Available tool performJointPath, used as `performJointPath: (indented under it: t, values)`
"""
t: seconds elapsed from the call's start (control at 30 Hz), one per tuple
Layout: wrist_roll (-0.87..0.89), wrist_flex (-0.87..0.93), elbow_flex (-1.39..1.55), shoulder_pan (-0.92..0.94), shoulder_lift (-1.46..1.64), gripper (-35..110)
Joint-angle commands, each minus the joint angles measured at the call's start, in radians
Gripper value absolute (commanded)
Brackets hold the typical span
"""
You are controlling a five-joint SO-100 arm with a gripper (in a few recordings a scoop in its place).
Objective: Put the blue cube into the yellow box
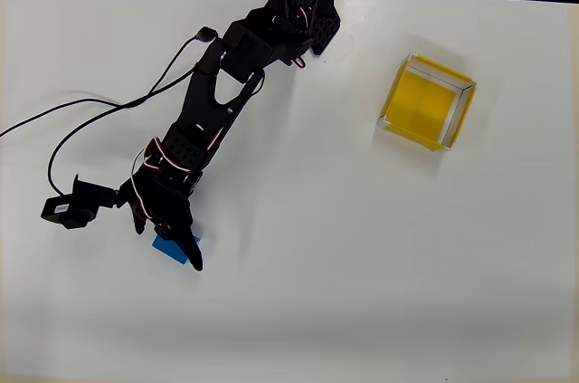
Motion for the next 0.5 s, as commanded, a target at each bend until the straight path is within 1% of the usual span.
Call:
performJointPath:
  t: [0.0, 0.47]
  values:
    - [-0.015, 0.012, -0.117, -0.009, 0.054, 65]
    - [-0.034, 0.029, -0.115, -0.026, 0.008, 58]
